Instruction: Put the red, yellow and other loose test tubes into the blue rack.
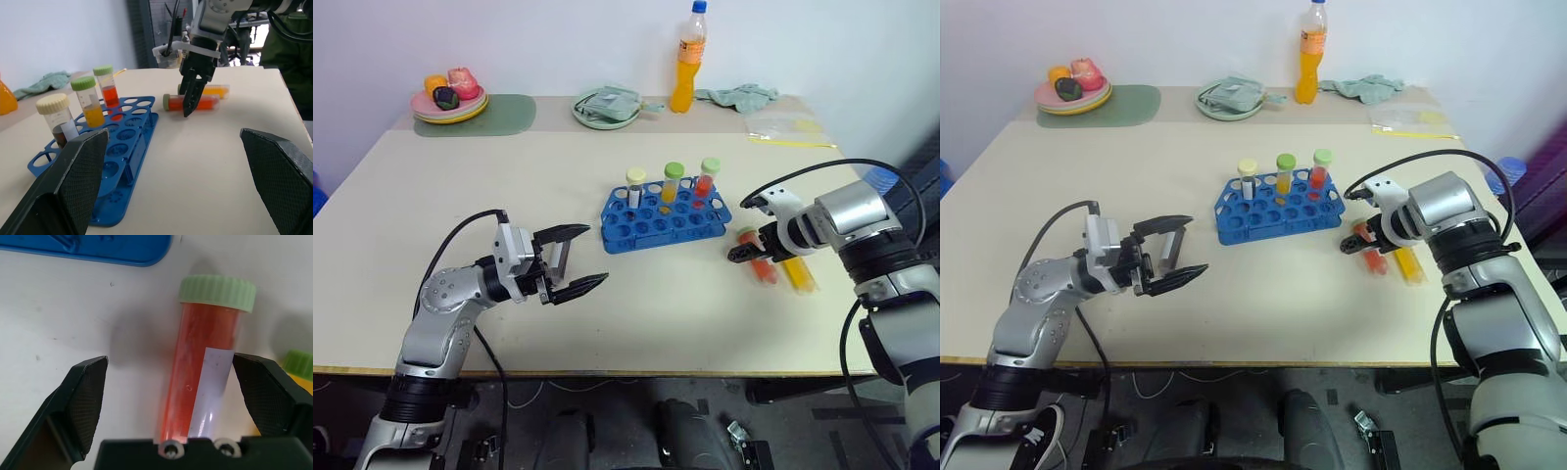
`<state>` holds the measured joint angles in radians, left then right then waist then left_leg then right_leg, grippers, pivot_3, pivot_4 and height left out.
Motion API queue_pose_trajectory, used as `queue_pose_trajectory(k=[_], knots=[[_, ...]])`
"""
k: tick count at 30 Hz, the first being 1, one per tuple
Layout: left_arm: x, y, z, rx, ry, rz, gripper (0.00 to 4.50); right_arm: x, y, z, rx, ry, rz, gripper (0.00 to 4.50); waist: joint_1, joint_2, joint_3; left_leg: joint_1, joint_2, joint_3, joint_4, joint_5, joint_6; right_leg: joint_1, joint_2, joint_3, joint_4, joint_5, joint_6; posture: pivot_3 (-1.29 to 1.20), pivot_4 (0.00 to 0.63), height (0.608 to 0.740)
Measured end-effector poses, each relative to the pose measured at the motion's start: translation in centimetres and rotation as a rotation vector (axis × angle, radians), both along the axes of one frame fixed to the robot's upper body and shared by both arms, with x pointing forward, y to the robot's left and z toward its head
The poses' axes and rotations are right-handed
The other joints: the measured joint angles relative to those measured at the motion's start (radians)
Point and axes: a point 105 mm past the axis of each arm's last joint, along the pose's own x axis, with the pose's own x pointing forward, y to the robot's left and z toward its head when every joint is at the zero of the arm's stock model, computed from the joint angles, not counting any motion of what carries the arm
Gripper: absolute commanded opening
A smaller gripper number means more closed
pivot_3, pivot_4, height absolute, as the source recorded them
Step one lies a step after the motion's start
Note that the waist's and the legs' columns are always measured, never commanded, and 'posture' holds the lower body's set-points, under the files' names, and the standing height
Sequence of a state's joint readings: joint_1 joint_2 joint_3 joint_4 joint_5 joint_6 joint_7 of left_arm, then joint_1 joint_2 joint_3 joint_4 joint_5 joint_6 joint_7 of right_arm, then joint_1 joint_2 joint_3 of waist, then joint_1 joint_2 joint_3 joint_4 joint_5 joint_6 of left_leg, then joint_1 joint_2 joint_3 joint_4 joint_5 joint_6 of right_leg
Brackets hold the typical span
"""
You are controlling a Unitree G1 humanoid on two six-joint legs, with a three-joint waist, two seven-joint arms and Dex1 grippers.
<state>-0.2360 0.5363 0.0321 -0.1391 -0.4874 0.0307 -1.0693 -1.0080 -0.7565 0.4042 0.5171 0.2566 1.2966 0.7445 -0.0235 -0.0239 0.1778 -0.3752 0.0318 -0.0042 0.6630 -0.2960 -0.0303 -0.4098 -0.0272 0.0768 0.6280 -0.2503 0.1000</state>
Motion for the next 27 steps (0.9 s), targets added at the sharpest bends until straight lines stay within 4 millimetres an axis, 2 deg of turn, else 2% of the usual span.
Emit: queue_pose_trajectory(k=[4,5,11,14,16,18,20,21,23,25,27], knots=[[0.0,0.2,0.0,0.003,0.001,0.011,4.5,0.2,-0.6,-0.1,-0.032,-0.008,-0.01,1.14,-0.001,0.0,0.0,0.0,0.0,0.0,0.0,0.0,0.0,0.0,0.0,0.0,0.0,0.0,0.0,0.0,0.15,0.74],[0.0,0.2,0.0,0.002,0.001,0.013,4.5,0.2,-0.5,-0.1,-0.03,-0.007,-0.006,0.82,-0.001,0.0,0.0,0.0,0.0,0.0,0.0,0.0,0.0,0.0,0.0,0.0,0.0,0.0,0.0,0.0,0.15,0.74],[0.0,0.2,0.0,0.002,-0.002,0.013,4.5,-0.3,0.3,0.0,0.005,0.01,0.033,0.82,-0.01,0.0,0.0,-0.001,0.0,-0.001,0.0,0.0,0.0,0.0,0.0,0.0,0.0,0.0,0.0,0.0,0.15,0.74],[0.1,0.2,0.1,0.001,-0.006,0.012,4.5,-2.4,2.6,0.6,0.125,0.037,0.199,0.82,-0.011,0.001,0.001,-0.002,0.0,-0.002,-0.001,-0.001,0.001,-0.001,0.0,-0.001,0.0,0.001,0.002,0.0,0.15,0.74],[0.1,0.4,0.2,0.001,-0.009,0.017,4.5,-4.0,4.7,1.8,0.231,0.018,0.331,0.82,-0.012,0.001,0.001,-0.002,0.0,-0.002,0.0,-0.001,0.002,-0.001,0.0,-0.001,0.0,0.001,0.003,0.0,0.15,0.74],[0.3,0.5,0.3,0.001,-0.014,0.019,4.5,-4.6,6.4,3.5,0.336,-0.064,0.42,0.82,-0.017,0.001,0.001,-0.001,0.0,-0.001,0.0,-0.001,0.002,0.0,0.0,-0.001,0.0,0.001,0.003,0.0,0.15,0.74],[0.6,0.5,0.6,0.0,-0.023,0.018,4.5,-4.3,8.1,5.9,0.478,-0.199,0.448,0.82,-0.022,0.001,0.001,0.0,0.0,-0.002,0.0,-0.001,0.002,0.0,0.001,-0.001,0.0,0.001,0.003,0.0,0.15,0.74],[0.7,0.5,0.8,-0.001,-0.029,0.017,4.5,-4.0,8.4,6.7,0.515,-0.256,0.444,0.82,-0.021,0.001,0.001,0.0,0.0,-0.002,0.0,-0.001,0.002,0.0,0.001,-0.001,0.0,0.001,0.003,0.0,0.15,0.74],[1.0,0.5,1.0,-0.002,-0.036,0.018,4.5,-2.9,8.9,8.6,0.584,-0.483,0.425,0.82,-0.019,0.0,0.0,0.0,0.0,-0.002,0.0,-0.001,0.002,0.001,0.001,-0.001,0.0,0.001,0.003,0.0,0.15,0.74],[1.2,0.7,0.8,-0.002,-0.028,0.024,4.5,-2.4,8.7,9.0,0.605,-0.67,0.385,0.82,-0.015,0.0,0.0,-0.001,0.0,-0.002,-0.001,-0.001,0.002,0.001,0.001,-0.001,0.0,0.001,0.004,0.0,0.15,0.74],[1.6,1.0,0.7,0.0,-0.017,0.031,4.5,-1.7,8.2,8.6,0.574,-0.809,0.32,0.82,-0.015,0.0,0.001,-0.002,0.0,-0.001,-0.001,-0.001,0.002,0.0,0.0,-0.001,-0.001,0.001,0.004,0.0,0.15,0.74]])
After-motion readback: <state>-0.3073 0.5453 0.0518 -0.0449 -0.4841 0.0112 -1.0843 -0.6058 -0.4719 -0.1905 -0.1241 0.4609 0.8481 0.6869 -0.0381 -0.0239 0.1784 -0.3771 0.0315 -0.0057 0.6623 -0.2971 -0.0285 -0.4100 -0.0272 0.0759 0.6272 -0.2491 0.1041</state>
